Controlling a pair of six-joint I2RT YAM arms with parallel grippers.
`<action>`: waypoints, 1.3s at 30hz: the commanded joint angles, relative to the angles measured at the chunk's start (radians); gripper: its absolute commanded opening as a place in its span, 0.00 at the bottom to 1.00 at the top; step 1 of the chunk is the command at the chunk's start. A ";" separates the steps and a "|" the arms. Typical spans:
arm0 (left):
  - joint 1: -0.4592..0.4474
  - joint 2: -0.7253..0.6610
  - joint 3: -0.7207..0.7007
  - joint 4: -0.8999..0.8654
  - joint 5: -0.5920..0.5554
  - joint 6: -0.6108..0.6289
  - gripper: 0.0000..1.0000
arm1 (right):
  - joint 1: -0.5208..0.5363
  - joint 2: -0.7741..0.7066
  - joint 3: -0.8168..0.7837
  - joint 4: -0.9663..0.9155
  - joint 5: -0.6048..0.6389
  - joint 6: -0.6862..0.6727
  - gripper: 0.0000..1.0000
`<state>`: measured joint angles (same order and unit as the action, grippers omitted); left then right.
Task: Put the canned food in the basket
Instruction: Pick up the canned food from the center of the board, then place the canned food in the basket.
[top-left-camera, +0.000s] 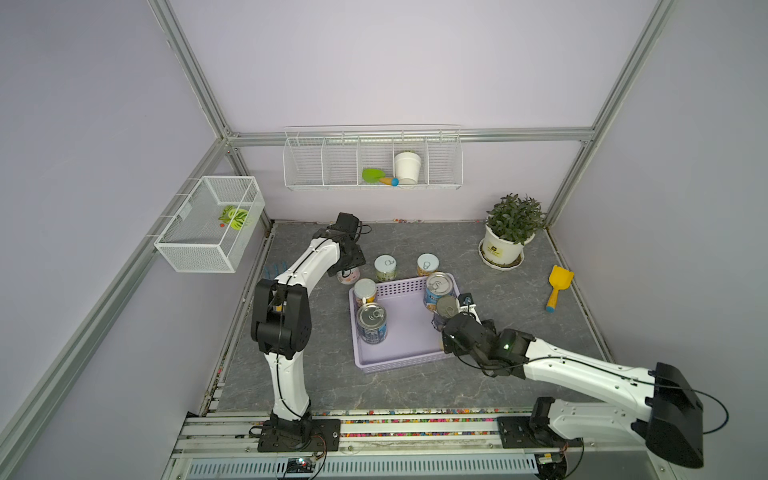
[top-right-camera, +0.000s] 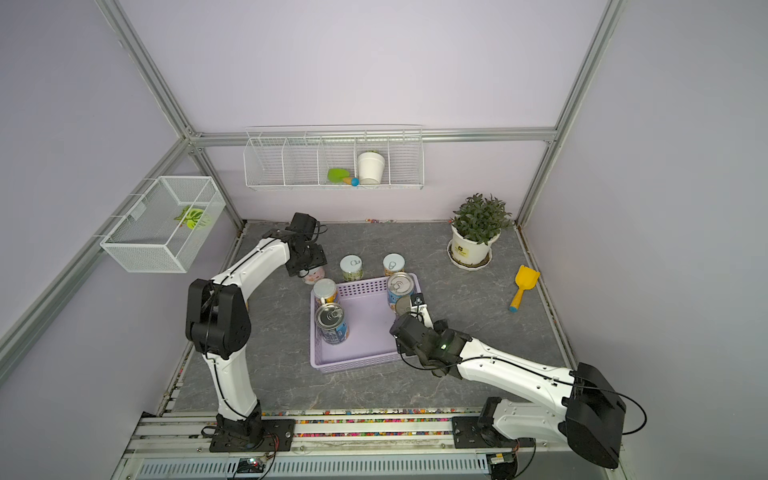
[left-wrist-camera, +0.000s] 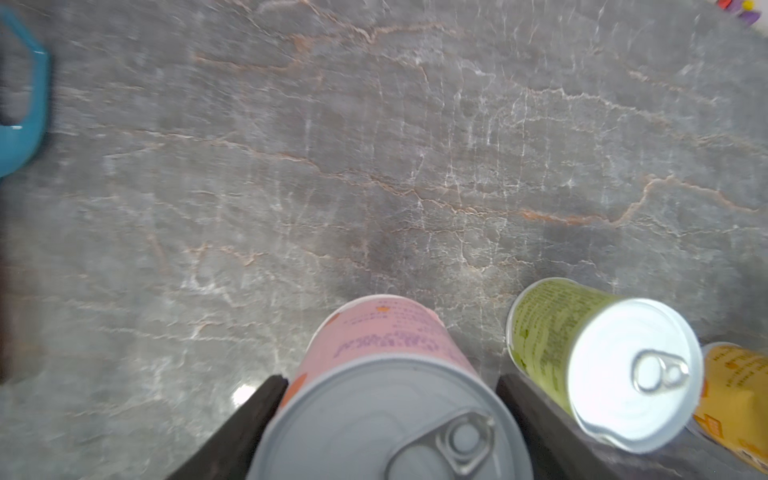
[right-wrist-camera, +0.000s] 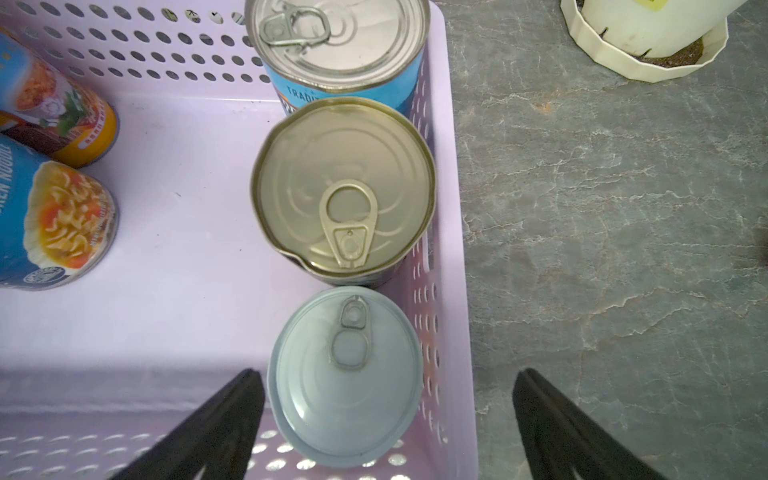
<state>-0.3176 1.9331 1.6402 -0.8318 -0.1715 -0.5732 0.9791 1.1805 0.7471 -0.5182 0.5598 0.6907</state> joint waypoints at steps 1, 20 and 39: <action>0.010 -0.130 -0.023 0.014 -0.056 -0.019 0.61 | -0.008 -0.023 0.003 0.002 0.009 -0.001 0.98; -0.175 -0.810 -0.403 -0.006 -0.070 -0.073 0.61 | -0.008 -0.266 -0.035 0.021 0.132 -0.048 0.98; -0.495 -1.038 -0.594 -0.050 0.090 -0.125 0.58 | -0.008 -0.254 0.020 0.055 0.199 -0.074 0.98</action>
<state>-0.7856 0.9173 1.0721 -0.9146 -0.0750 -0.6697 0.9752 0.9131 0.7368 -0.4767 0.7052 0.6395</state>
